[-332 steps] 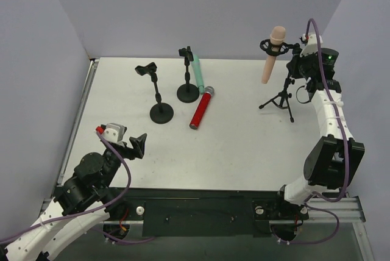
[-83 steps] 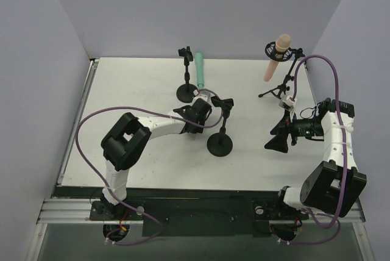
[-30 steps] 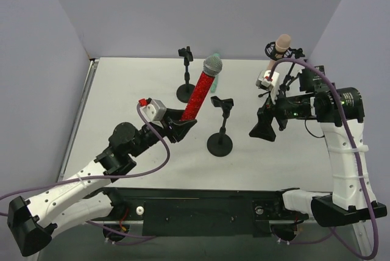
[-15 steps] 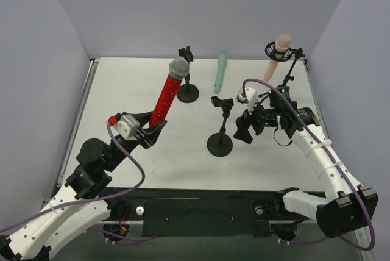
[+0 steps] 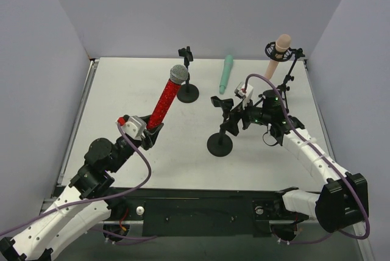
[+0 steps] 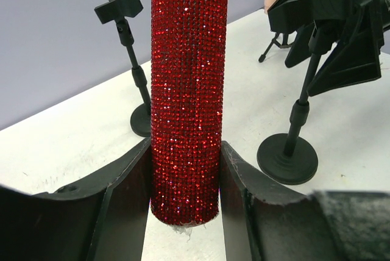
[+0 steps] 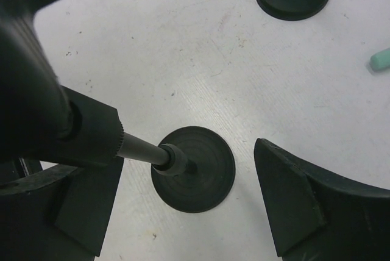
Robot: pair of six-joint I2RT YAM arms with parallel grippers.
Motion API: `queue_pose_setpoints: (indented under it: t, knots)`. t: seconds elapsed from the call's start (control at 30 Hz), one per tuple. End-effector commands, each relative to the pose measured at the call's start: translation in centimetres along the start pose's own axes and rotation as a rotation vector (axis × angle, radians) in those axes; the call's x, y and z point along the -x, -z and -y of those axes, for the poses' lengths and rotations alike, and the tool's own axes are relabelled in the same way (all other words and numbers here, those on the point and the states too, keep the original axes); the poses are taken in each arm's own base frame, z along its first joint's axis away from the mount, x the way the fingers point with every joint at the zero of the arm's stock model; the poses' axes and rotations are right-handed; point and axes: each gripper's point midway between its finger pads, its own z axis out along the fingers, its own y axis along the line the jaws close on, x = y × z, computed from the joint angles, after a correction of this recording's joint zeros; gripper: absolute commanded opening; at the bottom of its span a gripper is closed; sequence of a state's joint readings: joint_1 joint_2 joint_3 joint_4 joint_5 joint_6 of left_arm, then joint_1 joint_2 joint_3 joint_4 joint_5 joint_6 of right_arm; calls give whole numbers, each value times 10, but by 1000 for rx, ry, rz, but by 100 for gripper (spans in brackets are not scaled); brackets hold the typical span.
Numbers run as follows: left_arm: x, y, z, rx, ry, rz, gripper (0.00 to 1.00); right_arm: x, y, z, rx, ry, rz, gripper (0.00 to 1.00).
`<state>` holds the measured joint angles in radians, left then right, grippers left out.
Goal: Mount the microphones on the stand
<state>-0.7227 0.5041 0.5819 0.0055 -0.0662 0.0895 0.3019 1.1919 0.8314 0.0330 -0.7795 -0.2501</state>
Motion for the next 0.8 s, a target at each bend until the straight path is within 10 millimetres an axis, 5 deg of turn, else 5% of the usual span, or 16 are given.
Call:
queue_pose_setpoints:
  t: [0.0, 0.2, 0.47, 0.77]
  knots:
    - [24, 0, -5, 17, 3, 83, 0, 30, -7, -7, 40, -23, 185, 81]
    - [24, 0, -11, 39, 9, 82, 0, 34, -16, -3, 26, -15, 235, 72]
    - [20, -2, -11, 36, 12, 72, 0, 20, -20, -22, 111, 69, 223, 51]
    - [18, -4, -10, 28, 10, 62, 0, 3, -12, -47, 278, 237, 79, 3]
